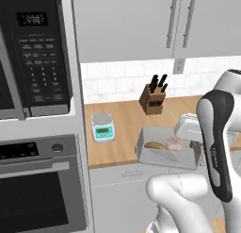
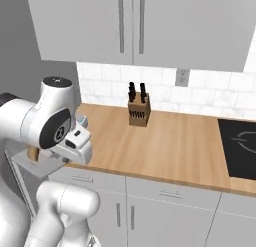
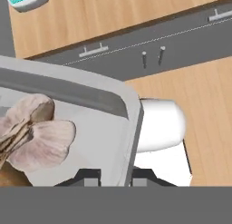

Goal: Take the meat container that has the shrimp and place it on the second highest rack of the freezer. Then take the vegetable container that has the garlic and sweet potato and place it on the highest rack of the freezer.

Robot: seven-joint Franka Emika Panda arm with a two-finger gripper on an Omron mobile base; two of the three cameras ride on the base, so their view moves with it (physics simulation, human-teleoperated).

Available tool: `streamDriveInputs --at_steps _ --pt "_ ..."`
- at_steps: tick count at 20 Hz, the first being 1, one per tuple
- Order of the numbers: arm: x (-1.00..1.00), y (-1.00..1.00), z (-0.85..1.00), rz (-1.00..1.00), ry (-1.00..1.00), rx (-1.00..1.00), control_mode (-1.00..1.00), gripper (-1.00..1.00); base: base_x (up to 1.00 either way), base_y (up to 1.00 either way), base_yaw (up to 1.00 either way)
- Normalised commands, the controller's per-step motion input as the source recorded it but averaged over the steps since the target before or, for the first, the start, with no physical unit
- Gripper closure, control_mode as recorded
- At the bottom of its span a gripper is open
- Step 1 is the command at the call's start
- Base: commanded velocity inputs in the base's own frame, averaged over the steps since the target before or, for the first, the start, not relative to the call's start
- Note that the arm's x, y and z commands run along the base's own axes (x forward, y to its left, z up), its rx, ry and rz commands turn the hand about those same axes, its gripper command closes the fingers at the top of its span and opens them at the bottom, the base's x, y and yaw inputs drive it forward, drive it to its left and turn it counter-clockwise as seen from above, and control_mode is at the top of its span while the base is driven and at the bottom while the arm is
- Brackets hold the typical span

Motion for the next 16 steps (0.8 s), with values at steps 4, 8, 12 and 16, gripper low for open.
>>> streamDriveInputs --at_steps 4,8,12,16 --pt "0.00 0.00 0.00 0.00 0.00 0.00 1.00 1.00 -0.91 0.45 0.00" --pt "0.00 0.00 0.00 0.00 0.00 0.00 1.00 1.00 -0.12 1.00 0.00" --pt "0.00 0.00 0.00 0.00 0.00 0.00 1.00 1.00 0.00 1.00 -0.03" --pt "0.00 0.00 0.00 0.00 0.00 0.00 1.00 1.00 0.00 1.00 -0.06"
